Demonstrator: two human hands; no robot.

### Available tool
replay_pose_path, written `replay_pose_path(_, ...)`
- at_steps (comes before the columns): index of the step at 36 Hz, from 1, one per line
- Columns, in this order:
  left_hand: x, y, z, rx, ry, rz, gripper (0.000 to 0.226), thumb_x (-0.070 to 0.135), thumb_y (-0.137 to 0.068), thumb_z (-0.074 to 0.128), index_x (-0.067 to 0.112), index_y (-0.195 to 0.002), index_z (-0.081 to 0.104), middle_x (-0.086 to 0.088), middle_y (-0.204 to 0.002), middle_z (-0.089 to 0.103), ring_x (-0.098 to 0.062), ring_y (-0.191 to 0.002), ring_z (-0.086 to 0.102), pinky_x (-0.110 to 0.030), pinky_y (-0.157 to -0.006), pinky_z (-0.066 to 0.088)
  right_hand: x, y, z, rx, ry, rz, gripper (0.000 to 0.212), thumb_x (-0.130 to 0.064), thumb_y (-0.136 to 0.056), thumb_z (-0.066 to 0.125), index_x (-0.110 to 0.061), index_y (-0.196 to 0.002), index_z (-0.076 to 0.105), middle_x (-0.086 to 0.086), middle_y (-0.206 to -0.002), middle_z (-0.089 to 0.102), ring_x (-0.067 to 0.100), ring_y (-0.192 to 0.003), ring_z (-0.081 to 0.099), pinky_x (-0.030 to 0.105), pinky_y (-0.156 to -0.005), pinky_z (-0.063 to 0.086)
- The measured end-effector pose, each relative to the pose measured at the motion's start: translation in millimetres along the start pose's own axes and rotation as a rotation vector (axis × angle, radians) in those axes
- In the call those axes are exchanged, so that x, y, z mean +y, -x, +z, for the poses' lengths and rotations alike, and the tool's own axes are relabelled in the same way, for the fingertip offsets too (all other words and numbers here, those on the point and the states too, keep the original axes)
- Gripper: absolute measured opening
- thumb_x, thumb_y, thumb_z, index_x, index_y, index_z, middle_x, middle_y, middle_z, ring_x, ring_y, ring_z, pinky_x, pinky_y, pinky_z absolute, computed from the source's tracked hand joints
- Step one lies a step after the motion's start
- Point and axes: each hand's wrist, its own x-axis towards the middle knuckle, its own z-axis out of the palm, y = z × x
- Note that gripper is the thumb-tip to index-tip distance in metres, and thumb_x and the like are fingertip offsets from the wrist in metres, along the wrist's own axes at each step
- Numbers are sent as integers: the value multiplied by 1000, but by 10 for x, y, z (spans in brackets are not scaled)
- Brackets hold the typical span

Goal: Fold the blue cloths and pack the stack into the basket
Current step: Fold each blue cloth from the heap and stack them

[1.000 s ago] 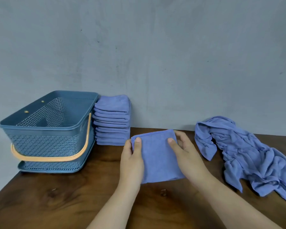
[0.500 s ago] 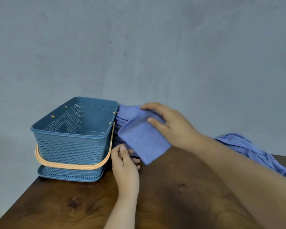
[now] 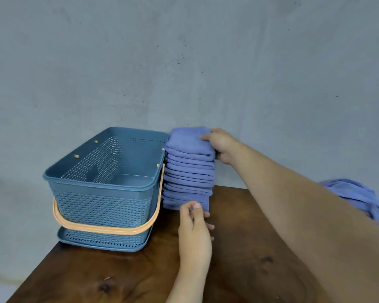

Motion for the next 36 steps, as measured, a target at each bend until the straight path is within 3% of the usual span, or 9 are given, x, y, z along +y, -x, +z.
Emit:
replay_pose_path(4,-55,-40,21,-1,-6,-11,16,41,-112,43,40,-110,59,6,-92,73,-16,-72,72,-36,-59,59,164,-82,18,39,59,41,33,-11,-95,64,-6,-127,67,21,-118,71,35,-104,71,51,-91,63)
replay_pose_path(8,-81,-34,23,-2,-4,-8,17,42,-112,44,38,-110,60,3,-93,73,-16,-72,72,-35,-59,59,102,-71,-12,79,32,107,26,-10,-97,66,3,-119,66,22,-109,71,31,-90,71,36,-68,61)
replay_pose_path(11,-72,-29,20,-12,-4,-2,17,41,-112,43,37,-110,59,3,-94,73,-17,-73,72,-36,-61,60,18,-13,-58,64,36,154,10,-8,-98,64,-1,-105,67,16,-91,69,25,-73,66,31,-59,57)
replay_pose_path(18,-63,-10,8,-32,-37,4,15,41,-111,43,39,-111,58,4,-95,73,-16,-75,72,-39,-65,62,5,-89,-15,151,239,125,14,-20,-97,62,-5,-98,62,15,-90,63,28,-77,61,30,-61,46)
replay_pose_path(22,-64,7,-2,-42,-53,-1,14,41,-111,44,39,-113,57,4,-96,73,-14,-75,73,-38,-66,62,159,-38,-122,192,112,139,29,-35,-96,56,-8,-100,66,12,-93,67,26,-78,63,32,-69,50)
replay_pose_path(26,-63,16,6,-56,-53,0,13,40,-111,45,39,-111,58,4,-96,73,-13,-74,71,-36,-66,61,547,454,-394,239,221,-38,22,-40,-98,51,-22,-91,60,-2,-87,61,21,-79,54,35,-71,44)
replay_pose_path(28,-62,18,7,-70,-62,7,13,41,-110,46,39,-111,58,5,-95,74,-14,-74,71,-35,-65,60,801,806,-543,225,292,-94,20,-43,-102,54,-26,-101,64,-9,-97,67,15,-88,62,35,-80,48)
replay_pose_path(30,-64,42,13,-102,-88,25,13,43,-110,46,39,-113,58,7,-95,73,-14,-75,72,-35,-65,59,1039,1237,-722,192,344,-87,22,-44,-105,54,-28,-112,68,-12,-106,69,7,-99,64,32,-86,48)
replay_pose_path(36,-94,199,138,-278,-329,144,16,45,-110,45,44,-122,55,14,-95,71,-8,-78,72,-37,-71,63,1547,2418,-1318,178,339,-43,12,-41,-105,59,-36,-104,70,-24,-102,70,-6,-96,64,23,-84,48)
